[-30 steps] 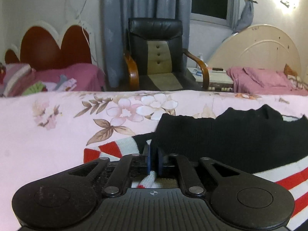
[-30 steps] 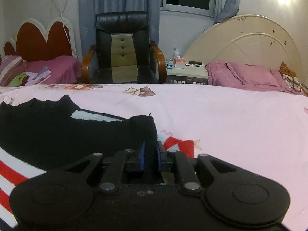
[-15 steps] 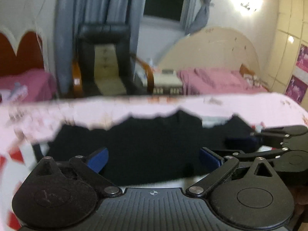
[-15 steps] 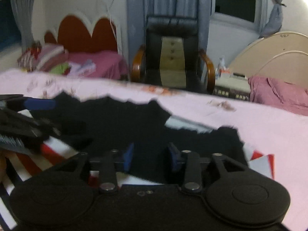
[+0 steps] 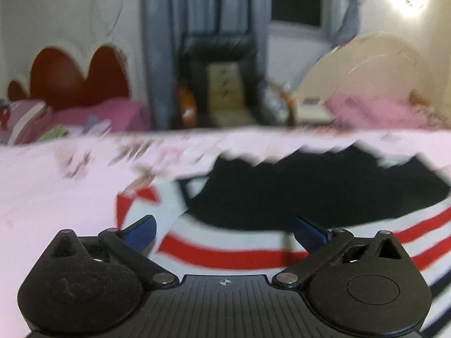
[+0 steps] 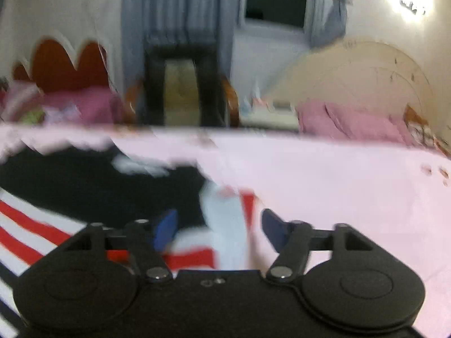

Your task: Fold small clothes

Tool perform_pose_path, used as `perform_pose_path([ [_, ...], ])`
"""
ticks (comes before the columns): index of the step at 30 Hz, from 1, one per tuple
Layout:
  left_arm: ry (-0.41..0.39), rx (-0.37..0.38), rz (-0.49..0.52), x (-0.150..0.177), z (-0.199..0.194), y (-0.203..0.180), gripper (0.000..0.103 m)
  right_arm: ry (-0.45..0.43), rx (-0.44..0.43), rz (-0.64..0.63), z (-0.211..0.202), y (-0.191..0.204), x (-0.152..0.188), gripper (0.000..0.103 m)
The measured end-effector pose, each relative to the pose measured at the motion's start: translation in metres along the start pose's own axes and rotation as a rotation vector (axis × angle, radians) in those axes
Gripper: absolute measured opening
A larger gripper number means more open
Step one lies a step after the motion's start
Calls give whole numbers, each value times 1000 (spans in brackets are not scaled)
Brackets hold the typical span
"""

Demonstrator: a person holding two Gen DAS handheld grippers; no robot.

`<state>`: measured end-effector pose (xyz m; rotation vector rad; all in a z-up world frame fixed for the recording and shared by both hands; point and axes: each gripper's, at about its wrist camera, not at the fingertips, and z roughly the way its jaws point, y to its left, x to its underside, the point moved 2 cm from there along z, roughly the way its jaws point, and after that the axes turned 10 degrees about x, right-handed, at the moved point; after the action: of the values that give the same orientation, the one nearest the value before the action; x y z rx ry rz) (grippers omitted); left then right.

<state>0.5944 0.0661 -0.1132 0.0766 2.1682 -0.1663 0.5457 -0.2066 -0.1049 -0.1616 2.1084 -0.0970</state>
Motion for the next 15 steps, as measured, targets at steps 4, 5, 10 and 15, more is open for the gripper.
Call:
perform_pose_path([
  [4,-29,103,87,2,-12,-53,103,21,-200,-81,-18,58,5,53],
  [5,-13,127,102,5,-10,-63,103,18,-223,-120,-20,74,10,53],
  [10,64,130,98,35,-3,-66,103,59,-228,-216,-22,107,31,53],
  [15,44,91,35,55,-31,-23,103,65,-210,-257,-34,82,47,53],
])
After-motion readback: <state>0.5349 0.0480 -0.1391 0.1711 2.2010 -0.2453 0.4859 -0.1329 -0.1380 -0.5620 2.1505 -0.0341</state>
